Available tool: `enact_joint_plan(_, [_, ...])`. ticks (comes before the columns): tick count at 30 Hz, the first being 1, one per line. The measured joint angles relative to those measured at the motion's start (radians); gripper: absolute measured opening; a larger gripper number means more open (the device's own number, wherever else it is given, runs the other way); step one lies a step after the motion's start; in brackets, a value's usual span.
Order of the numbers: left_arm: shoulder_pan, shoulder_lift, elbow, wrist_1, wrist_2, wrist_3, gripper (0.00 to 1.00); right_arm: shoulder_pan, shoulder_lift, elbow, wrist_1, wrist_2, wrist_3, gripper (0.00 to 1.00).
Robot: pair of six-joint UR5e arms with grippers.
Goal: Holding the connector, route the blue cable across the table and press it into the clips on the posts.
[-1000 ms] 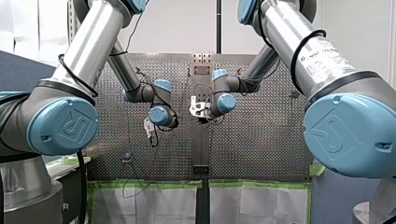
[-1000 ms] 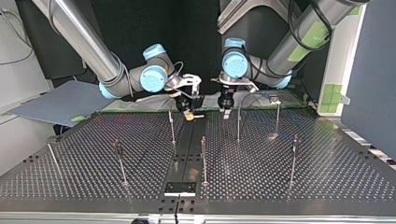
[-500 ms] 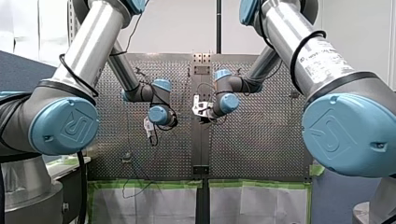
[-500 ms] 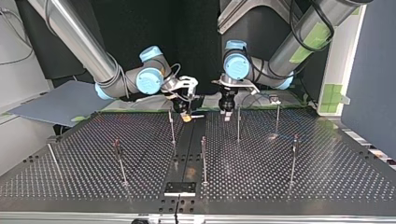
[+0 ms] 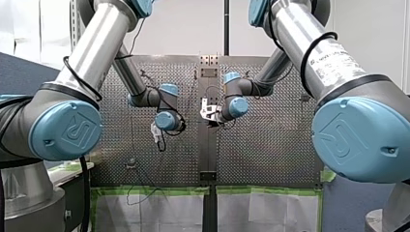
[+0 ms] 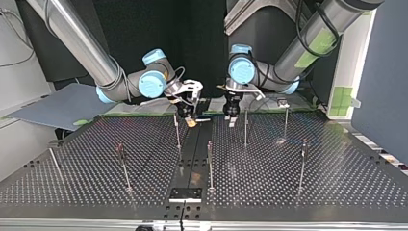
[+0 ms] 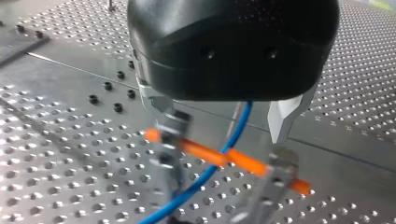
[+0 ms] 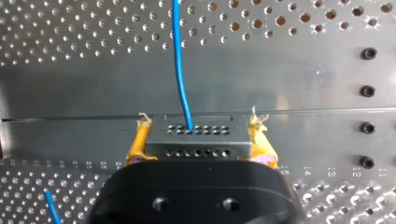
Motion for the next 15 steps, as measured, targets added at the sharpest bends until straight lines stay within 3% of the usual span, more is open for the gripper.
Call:
enact_joint_plan(6, [-0.003, -0.038, 0.029, -0.011, -0.013, 0.0, 1.0, 0.0, 0.0, 0.0, -0.001, -0.003, 0.0, 0.0])
enact_joint_plan(7, [-0.003, -0.041, 0.032, -0.012, -0.019, 0.0, 0.96, 0.0, 0.0, 0.0, -0.001, -0.003, 0.0, 0.0])
enact_joint_plan(8, [-0.003, -0.042, 0.034, -0.012, -0.023, 0.001, 0.86, -0.001, 0.0, 0.0, -0.002, -0.003, 0.0, 0.0])
enact_joint_plan(9, [-0.003, -0.043, 0.035, -0.013, -0.028, 0.002, 0.86, -0.001, 0.0, 0.0, -0.002, -0.003, 0.0, 0.0])
enact_joint_plan(11, [-0.004, -0.044, 0.036, -0.014, -0.039, 0.007, 0.58, -0.002, 0.0, 0.0, -0.003, -0.003, 0.0, 0.0])
enact_joint_plan(12, [-0.005, -0.044, 0.037, -0.014, -0.044, 0.01, 0.58, -0.002, 0.0, -0.001, -0.003, -0.004, 0.0, 0.0])
enact_joint_plan(13, [-0.005, -0.044, 0.037, -0.014, -0.05, 0.014, 0.4, -0.003, 0.0, -0.001, -0.003, -0.004, 0.0, 0.0])
enact_joint_plan(14, [-0.006, -0.043, 0.037, -0.014, -0.054, 0.015, 0.27, -0.004, 0.0, -0.001, -0.003, -0.003, 0.0, 0.0])
enact_joint_plan(15, [-0.007, -0.043, 0.037, -0.014, -0.058, 0.016, 0.27, -0.004, 0.0, -0.001, -0.003, -0.004, 0.0, 0.0])
